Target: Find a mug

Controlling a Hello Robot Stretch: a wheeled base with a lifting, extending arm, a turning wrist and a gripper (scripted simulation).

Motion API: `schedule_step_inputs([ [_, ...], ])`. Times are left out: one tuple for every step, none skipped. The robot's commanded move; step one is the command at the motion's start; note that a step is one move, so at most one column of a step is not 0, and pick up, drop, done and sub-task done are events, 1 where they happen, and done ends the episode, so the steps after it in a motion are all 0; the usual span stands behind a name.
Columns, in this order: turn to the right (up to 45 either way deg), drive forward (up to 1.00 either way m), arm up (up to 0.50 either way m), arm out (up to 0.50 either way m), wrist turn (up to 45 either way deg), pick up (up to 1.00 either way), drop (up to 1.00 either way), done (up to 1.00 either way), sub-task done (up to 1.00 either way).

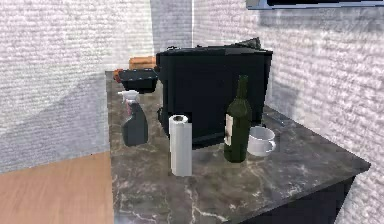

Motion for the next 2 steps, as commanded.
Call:
schedule_step_inputs([
  [18.0, 0.0, 0.0, 0.0, 0.0, 0.0, 0.0, 0.0, 0.0],
  [0.0, 0.0, 0.0, 0.0, 0.0, 0.0, 0.0, 1.0, 0.0],
])
